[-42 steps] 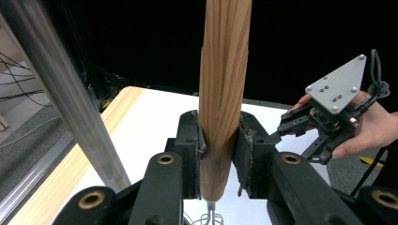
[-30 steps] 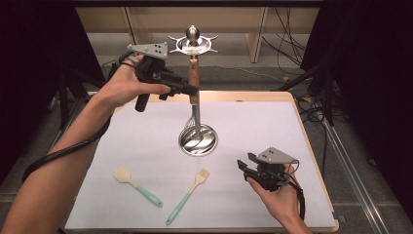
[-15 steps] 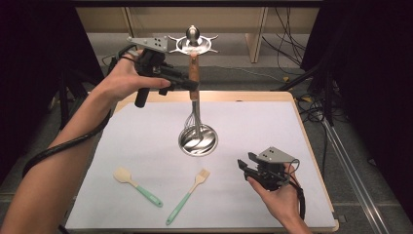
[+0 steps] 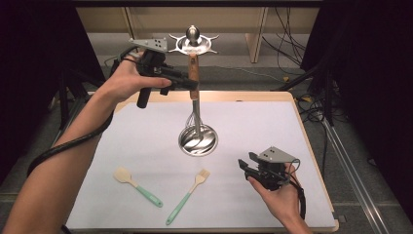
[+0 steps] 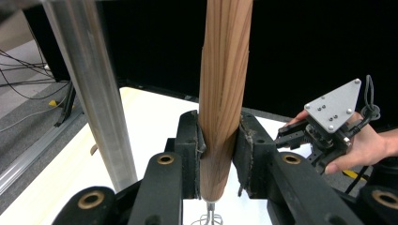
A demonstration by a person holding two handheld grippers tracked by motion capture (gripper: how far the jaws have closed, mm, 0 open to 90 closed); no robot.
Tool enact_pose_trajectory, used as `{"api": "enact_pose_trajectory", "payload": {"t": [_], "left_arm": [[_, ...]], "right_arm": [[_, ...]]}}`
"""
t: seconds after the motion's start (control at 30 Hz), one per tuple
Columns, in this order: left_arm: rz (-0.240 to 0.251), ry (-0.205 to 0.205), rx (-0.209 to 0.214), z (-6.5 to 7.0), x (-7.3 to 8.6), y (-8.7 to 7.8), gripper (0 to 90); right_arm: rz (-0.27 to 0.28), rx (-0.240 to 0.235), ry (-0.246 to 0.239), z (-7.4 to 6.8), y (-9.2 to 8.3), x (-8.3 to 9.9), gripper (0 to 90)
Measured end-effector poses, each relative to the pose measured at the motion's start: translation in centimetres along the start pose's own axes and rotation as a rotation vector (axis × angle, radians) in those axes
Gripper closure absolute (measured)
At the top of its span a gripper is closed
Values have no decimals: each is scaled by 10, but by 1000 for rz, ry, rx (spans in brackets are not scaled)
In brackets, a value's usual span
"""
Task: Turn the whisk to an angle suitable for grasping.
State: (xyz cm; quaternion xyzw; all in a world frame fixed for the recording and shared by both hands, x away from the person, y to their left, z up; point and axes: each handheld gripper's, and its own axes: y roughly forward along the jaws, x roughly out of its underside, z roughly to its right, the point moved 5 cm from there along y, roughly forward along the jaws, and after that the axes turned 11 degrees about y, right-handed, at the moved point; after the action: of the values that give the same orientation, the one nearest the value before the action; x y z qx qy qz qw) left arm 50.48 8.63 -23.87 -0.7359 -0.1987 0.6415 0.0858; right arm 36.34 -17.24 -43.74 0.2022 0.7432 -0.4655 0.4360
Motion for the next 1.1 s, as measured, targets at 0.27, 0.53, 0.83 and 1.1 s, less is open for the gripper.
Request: {"api": "enact_pose_trajectory", "payload": {"t": [0.27,0.53,0.83,1.1], "left_arm": [[22,66,-18,-3,3,1,715],[54,0,-103,7,9,-5,649],[99,-56,-223,26,18,-29,574],[162,-131,-363,27,20,-47,752]], "right_arm": [[8,10,2,2,1,2,532],[7,12,24,7,0,5,522],[-3,37,115,18,-6,10,514],[-26,71,128,35,-15,12,514]]}}
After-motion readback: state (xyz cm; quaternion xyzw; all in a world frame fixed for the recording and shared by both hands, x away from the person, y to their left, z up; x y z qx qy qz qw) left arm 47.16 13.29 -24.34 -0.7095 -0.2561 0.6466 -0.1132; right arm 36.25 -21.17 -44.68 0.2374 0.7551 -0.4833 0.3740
